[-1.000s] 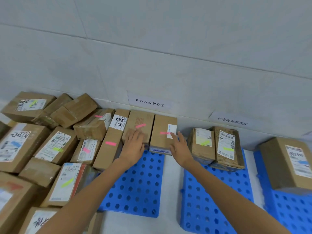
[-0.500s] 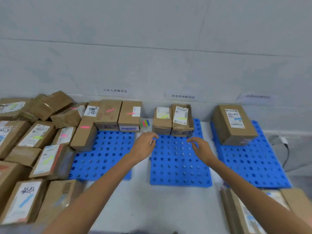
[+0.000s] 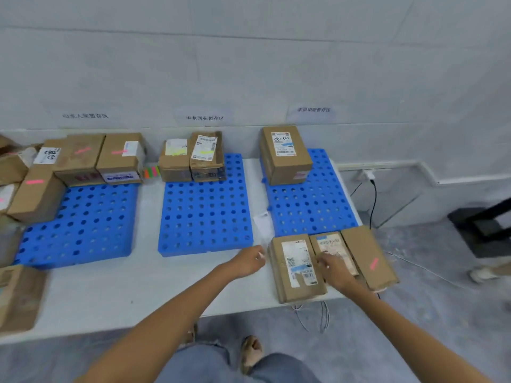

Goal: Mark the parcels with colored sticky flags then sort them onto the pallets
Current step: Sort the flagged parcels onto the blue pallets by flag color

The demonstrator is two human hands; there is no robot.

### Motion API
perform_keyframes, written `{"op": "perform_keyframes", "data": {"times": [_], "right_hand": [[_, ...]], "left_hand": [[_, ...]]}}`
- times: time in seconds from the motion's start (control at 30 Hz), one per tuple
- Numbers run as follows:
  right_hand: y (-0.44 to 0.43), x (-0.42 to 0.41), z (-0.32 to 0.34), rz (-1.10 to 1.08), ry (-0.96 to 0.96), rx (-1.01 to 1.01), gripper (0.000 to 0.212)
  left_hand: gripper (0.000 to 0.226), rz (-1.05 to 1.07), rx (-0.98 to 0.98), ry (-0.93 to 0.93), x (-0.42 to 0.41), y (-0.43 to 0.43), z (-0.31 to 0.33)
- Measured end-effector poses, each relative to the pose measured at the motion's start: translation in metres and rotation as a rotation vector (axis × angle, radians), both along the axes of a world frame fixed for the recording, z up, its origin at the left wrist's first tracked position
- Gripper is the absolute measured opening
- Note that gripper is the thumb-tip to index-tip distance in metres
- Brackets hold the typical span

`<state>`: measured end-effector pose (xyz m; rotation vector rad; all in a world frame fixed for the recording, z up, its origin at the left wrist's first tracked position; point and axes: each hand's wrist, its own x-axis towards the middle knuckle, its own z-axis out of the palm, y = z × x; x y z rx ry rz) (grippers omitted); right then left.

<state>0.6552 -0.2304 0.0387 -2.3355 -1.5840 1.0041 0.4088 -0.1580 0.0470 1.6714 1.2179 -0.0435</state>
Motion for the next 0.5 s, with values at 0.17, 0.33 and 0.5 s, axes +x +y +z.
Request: {"op": "perform_keyframes", "data": {"times": [0.17,0.33,0.5], "right_hand": [[-0.022,-0.014,-0.019,0.128,0.069,0.019,0.033],[-0.018,-0.033,-0.018,0.107,0.198,0.013,0.032],[-0.009,-0.054,-0.016,-0.005,0.309,0.109,0.033]], "left_hand": [[0.045,0.015,-0.178,0.036,0.031,-0.031,-0.009],[0.052,0.071,-0.275,0.016,0.026,-0.033,-0.016],[0.037,0.301,-0.352,-0.087,0.008,-0.030,-0.011]]}}
